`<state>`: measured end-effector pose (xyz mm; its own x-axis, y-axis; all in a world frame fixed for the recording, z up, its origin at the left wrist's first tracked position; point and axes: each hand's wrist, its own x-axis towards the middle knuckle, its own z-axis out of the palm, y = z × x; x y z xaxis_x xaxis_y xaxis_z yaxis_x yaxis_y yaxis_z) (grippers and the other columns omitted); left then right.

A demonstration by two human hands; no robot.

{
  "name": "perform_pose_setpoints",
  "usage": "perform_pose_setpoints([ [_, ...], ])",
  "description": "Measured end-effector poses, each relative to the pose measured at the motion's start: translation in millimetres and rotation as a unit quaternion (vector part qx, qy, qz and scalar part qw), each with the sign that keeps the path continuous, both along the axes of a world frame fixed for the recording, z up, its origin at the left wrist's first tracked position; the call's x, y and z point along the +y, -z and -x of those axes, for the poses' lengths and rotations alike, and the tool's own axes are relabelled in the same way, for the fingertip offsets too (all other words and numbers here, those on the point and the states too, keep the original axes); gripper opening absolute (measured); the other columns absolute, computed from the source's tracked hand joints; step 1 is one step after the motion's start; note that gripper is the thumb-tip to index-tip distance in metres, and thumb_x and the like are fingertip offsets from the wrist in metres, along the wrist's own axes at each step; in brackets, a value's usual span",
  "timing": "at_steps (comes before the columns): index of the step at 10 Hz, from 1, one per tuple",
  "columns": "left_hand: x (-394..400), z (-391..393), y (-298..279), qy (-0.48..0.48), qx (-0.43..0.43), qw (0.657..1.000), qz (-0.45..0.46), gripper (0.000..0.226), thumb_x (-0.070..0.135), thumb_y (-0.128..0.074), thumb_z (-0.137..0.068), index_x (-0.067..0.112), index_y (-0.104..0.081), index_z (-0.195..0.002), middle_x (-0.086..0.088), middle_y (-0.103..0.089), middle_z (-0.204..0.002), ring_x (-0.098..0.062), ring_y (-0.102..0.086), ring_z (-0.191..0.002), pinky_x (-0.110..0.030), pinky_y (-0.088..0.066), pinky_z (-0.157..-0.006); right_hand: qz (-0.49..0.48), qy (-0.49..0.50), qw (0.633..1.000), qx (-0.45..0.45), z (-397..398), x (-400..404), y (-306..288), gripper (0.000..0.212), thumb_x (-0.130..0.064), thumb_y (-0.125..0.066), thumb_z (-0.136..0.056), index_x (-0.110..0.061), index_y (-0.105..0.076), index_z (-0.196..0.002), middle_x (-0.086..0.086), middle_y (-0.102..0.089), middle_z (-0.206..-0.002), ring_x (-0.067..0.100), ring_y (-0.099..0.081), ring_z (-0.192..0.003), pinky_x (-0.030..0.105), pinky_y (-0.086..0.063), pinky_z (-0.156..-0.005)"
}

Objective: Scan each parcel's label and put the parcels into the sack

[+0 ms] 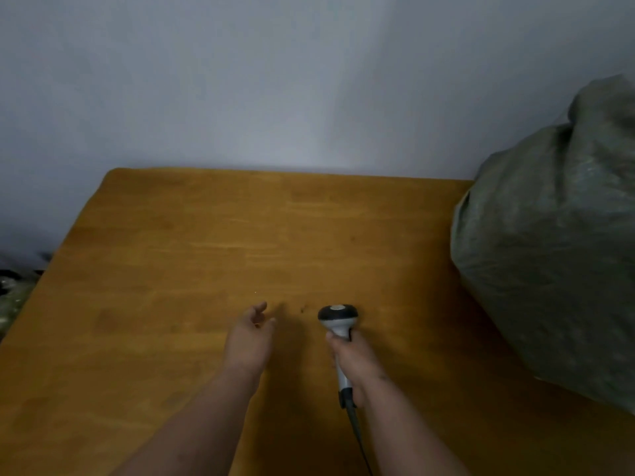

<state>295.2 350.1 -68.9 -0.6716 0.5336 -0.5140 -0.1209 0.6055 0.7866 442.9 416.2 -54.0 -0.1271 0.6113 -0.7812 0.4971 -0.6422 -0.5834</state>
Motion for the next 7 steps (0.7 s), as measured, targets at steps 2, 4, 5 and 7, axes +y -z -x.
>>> perform_pose_setpoints([
  [2, 6, 0, 5, -0.003, 0.011, 1.0, -0.009, 0.04, 0.018, -0.059, -0.099, 0.016, -0.055, -0.139, -0.003, -0.056, -0.117, -0.02, -0.055, -0.098, -0.03, -0.041, -0.085, -0.001, -0.019, 1.0, -0.012, -7, 2, 8, 0.049, -0.04, -0.048, -0.105, -0.019, -0.039, -0.149, 0.01, -0.051, -0.143, 0.032, -0.051, -0.129, 0.049, -0.044, -0.108],
  [4, 5, -7, -5, -0.005, 0.015, 1.0, -0.01, 0.041, 0.02, -0.056, -0.101, 0.018, -0.051, -0.142, -0.001, -0.053, -0.122, -0.019, -0.051, -0.105, -0.031, -0.039, -0.086, -0.036, -0.009, 0.999, -0.005, -16, 9, 0, 0.053, -0.033, -0.056, -0.102, -0.019, -0.036, -0.149, 0.005, -0.054, -0.123, 0.021, -0.056, -0.1, 0.039, -0.045, -0.086],
  [5, 1, -11, -16, 0.001, 0.024, 1.0, -0.014, 0.043, 0.021, -0.056, -0.101, 0.019, -0.049, -0.144, -0.002, -0.054, -0.129, -0.02, -0.052, -0.107, -0.032, -0.04, -0.087, -0.09, 0.021, 0.995, -0.021, -23, 13, -9, 0.066, -0.032, -0.06, -0.098, -0.019, -0.029, -0.155, 0.007, -0.051, -0.136, 0.02, -0.054, -0.108, 0.039, -0.046, -0.089],
  [7, -13, -19, -47, -0.008, 0.039, 0.999, -0.034, 0.043, 0.021, -0.057, -0.101, 0.021, -0.05, -0.144, -0.005, -0.054, -0.138, -0.021, -0.053, -0.111, -0.033, -0.04, -0.085, -0.188, 0.019, 0.982, -0.018, -33, 13, -43, 0.065, -0.034, -0.063, -0.096, -0.017, -0.035, -0.153, 0.008, -0.04, -0.154, 0.03, -0.043, -0.138, 0.043, -0.041, -0.108],
])
